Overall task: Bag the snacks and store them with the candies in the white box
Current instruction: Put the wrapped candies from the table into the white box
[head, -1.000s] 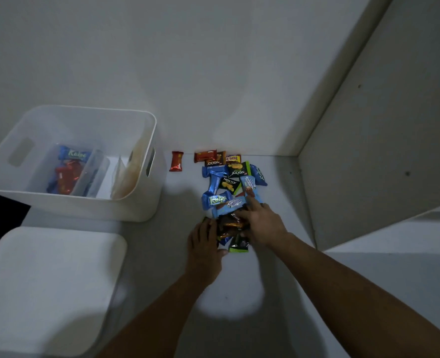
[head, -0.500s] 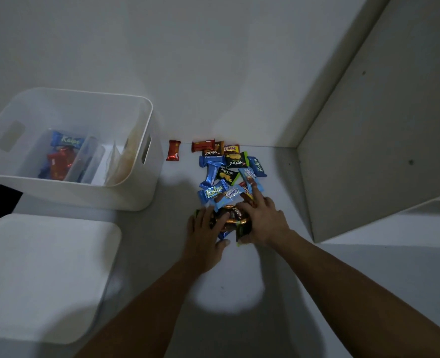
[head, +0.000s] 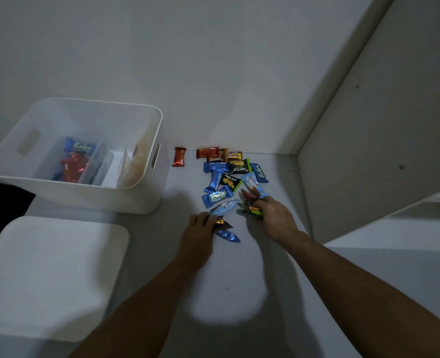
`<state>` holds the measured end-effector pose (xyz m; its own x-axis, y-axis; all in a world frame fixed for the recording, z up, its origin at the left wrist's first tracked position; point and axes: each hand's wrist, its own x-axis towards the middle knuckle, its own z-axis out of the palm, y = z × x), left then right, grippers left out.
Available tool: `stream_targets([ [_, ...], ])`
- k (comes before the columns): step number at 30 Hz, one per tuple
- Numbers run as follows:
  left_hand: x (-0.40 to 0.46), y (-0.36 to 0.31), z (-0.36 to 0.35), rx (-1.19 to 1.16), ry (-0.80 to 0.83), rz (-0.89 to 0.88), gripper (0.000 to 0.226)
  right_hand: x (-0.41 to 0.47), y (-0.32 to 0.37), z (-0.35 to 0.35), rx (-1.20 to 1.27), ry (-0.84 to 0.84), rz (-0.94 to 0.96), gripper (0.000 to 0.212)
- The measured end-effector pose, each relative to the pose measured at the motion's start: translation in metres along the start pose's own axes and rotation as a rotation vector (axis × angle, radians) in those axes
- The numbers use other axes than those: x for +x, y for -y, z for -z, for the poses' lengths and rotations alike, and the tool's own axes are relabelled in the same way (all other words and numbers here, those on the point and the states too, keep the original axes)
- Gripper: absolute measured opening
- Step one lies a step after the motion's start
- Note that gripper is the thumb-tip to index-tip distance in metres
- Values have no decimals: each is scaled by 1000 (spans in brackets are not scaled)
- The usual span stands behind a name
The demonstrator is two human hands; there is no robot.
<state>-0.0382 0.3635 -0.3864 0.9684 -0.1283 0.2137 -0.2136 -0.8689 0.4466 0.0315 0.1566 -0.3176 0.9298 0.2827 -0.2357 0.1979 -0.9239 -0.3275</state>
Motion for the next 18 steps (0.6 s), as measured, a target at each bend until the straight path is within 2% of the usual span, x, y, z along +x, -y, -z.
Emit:
stream_targets([
  [3,10,-2,19,14,38,10,34,5,14,18,-18,41,-19,41],
  [6,22,2,38,53,37,-87,24,10,28,42,4,46,-43,49],
  [8,27,4,53,10,32,-132,28,12,36,56,9,51,-53,49],
  [13,39,1,86,-38,60,-15,31,12,59,81,30,35,-78,38],
  [18,47,6,111,-83,74,-19,27,15,79,91,98,34,-115,38],
])
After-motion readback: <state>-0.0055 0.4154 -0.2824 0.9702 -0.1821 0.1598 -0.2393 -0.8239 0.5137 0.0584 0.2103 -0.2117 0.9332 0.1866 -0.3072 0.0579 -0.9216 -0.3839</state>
